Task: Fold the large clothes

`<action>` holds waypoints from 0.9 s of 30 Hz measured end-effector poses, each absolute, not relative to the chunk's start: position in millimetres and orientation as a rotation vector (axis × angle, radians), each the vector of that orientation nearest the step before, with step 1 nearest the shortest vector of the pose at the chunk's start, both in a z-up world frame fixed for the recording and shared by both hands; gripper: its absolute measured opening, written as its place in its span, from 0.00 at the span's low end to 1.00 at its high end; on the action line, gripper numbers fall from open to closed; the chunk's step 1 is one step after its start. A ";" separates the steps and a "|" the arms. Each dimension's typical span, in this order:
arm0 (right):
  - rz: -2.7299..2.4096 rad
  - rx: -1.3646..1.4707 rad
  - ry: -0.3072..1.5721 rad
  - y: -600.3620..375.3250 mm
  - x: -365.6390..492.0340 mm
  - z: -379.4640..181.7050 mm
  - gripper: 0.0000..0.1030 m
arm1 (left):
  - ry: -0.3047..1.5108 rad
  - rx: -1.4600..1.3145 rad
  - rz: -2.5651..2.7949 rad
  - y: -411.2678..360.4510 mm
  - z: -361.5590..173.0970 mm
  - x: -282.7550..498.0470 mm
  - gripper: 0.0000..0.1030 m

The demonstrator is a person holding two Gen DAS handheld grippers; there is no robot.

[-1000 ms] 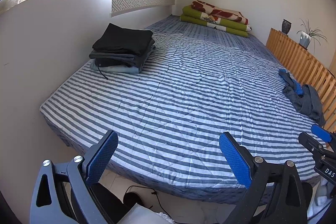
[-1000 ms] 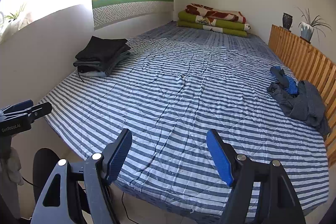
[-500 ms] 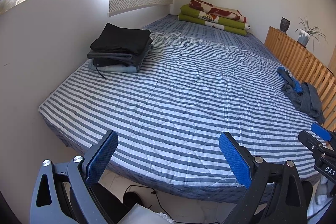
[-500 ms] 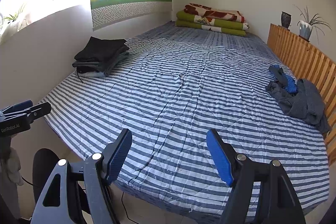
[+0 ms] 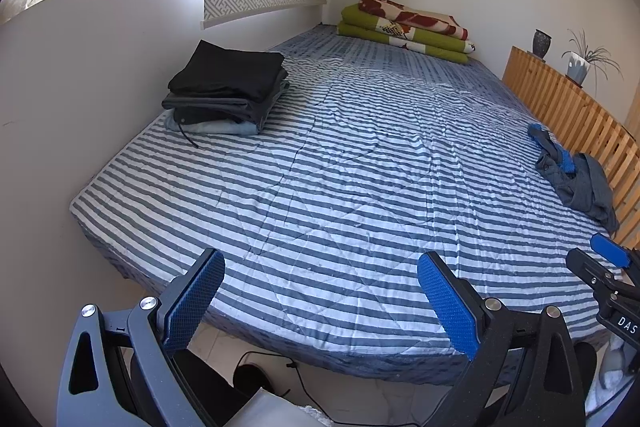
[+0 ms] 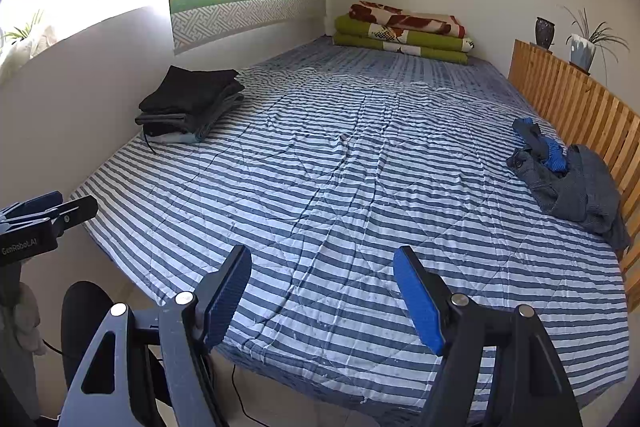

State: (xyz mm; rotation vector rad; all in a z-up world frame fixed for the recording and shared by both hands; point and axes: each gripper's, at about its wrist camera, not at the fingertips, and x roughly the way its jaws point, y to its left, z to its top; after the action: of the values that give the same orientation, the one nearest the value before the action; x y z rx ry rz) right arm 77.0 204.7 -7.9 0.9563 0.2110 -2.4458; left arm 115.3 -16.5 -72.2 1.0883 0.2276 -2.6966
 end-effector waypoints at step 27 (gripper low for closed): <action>-2.435 0.992 0.208 201.3 72.2 -17.7 0.68 | 0.232 1.110 -2.695 -17.4 -78.6 107.0 0.96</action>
State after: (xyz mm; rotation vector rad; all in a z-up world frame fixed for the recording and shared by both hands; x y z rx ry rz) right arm 72.2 201.3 -17.7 0.9917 0.2082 -2.4349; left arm 107.0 -17.4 -78.6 1.1099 0.2317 -2.6945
